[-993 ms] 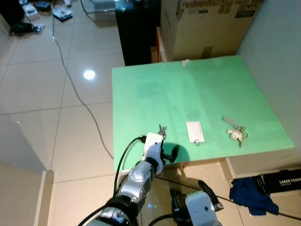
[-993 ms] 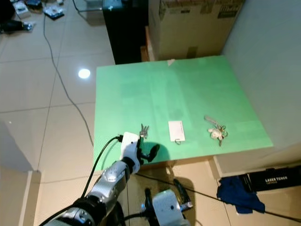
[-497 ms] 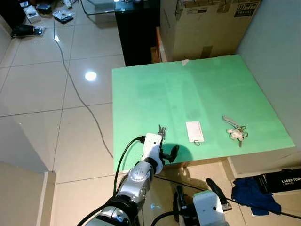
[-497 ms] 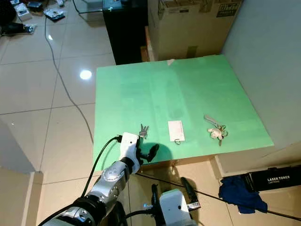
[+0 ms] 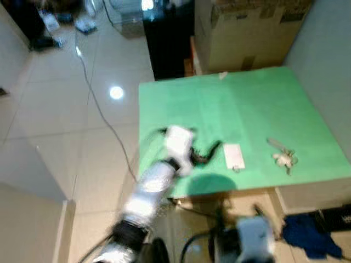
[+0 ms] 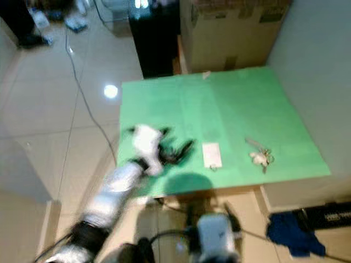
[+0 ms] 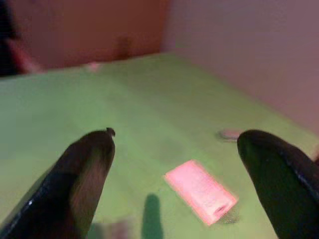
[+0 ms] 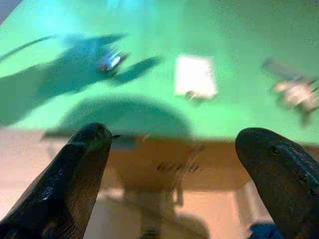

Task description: Hang keys on a hook

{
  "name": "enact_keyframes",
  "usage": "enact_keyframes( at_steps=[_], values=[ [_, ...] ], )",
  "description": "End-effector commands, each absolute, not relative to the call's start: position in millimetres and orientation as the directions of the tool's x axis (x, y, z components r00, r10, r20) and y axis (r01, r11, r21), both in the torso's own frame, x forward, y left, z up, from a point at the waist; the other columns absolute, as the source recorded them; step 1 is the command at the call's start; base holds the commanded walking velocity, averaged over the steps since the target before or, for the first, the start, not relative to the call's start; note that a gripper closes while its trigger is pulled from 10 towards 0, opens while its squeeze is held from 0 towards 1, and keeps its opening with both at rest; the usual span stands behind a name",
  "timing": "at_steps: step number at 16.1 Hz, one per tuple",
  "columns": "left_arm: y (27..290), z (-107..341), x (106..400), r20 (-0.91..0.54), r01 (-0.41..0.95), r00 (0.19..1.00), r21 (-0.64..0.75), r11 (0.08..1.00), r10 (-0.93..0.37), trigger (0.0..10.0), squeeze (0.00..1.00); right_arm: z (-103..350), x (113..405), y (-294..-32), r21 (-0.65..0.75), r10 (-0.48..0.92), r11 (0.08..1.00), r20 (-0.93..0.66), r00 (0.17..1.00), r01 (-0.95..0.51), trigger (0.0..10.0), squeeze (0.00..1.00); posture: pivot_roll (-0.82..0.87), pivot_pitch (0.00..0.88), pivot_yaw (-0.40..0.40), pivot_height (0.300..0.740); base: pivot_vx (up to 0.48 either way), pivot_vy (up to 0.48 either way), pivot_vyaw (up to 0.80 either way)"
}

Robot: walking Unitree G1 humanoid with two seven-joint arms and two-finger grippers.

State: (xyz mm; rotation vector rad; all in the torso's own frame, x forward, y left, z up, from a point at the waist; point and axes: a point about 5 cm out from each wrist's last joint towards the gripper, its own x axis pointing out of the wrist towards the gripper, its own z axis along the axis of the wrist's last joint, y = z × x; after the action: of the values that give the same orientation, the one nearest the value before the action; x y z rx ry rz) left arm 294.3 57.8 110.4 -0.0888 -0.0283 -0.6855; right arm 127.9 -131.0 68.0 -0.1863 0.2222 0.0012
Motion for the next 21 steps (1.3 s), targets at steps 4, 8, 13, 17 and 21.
enact_keyframes(
  at_steps=[4,8,13,17,21],
  values=[
    [135,85,289,-0.044,0.375,0.926,0.001,0.927,-0.375,10.0,0.0,73,156,-191,-0.194,-0.134,0.975,-0.121,0.983,0.109,10.0,1.0,-0.22,0.0,0.13,0.74,0.0,0.0,0.0],
    [128,79,311,-0.098,0.232,0.966,-0.073,0.97,-0.239,10.0,0.0,66,190,-191,-0.171,-0.088,0.983,-0.11,0.99,0.068,10.0,1.0,-0.19,0.0,0.086,0.74,0.0,-0.476,0.0],
    [110,74,323,-0.141,0.268,0.951,-0.065,0.961,-0.275,10.0,0.0,67,199,-195,-0.165,-0.104,0.982,-0.085,0.991,0.089,10.0,1.0,-0.22,0.0,0.119,0.74,0.0,-0.48,0.0],
    [90,71,328,-0.173,0.303,0.935,-0.067,0.951,-0.31,10.0,0.0,69,198,-196,-0.17,-0.119,0.98,-0.088,0.989,0.103,10.0,1.0,-0.24,0.0,0.138,0.74,0.0,-0.48,0.0],
    [151,76,314,-0.067,0.234,0.971,0.048,0.971,-0.231,10.0,0.0,62,211,-184,-0.082,-0.059,0.995,-0.107,0.993,0.05,10.0,1.0,-0.19,0.0,0.094,0.74,0.0,0.0,0.68]
  ],
)
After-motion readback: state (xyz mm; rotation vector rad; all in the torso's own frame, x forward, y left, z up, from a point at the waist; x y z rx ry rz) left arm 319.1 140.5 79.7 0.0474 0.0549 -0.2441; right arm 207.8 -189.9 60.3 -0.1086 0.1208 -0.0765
